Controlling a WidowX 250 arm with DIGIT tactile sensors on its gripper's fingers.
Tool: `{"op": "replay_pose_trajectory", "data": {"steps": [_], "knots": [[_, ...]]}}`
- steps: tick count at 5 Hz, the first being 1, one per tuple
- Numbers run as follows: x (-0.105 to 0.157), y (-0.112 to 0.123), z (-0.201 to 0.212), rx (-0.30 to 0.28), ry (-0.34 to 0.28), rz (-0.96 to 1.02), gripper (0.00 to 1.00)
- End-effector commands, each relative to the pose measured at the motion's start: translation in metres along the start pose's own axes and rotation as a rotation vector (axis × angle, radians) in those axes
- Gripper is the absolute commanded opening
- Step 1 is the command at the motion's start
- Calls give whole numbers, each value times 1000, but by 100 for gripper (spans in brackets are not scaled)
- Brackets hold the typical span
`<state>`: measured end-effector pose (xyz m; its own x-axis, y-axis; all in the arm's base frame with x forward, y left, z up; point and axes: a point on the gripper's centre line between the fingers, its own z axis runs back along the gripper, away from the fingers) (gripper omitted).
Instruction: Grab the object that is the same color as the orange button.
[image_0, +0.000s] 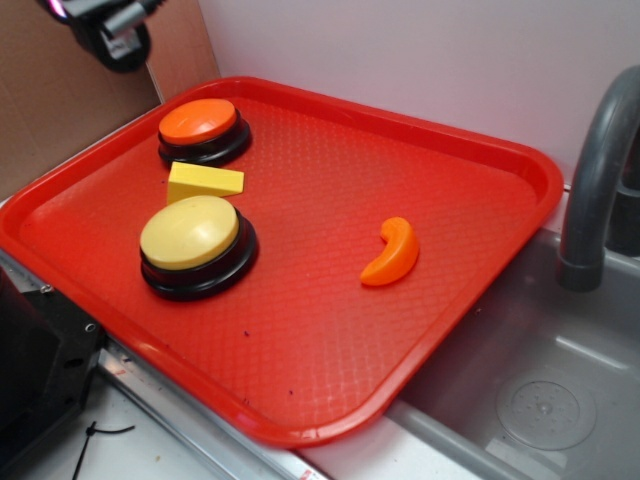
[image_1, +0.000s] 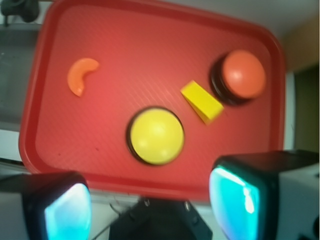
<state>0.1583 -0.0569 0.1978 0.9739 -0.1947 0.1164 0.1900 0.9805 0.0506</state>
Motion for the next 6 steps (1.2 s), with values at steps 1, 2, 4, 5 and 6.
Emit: {"op": "replay_pose_trajectory", "data": {"steps": [1,2,4,5,6], "knots": [[28,-41,-39,61,6,47,100],[41,-61,-67,85,52,77,100],[57,-82,-107,96,98,117,100],[62,-91,-123,109,114,99,100],[65,-92,-138,86,148,133,100]]}}
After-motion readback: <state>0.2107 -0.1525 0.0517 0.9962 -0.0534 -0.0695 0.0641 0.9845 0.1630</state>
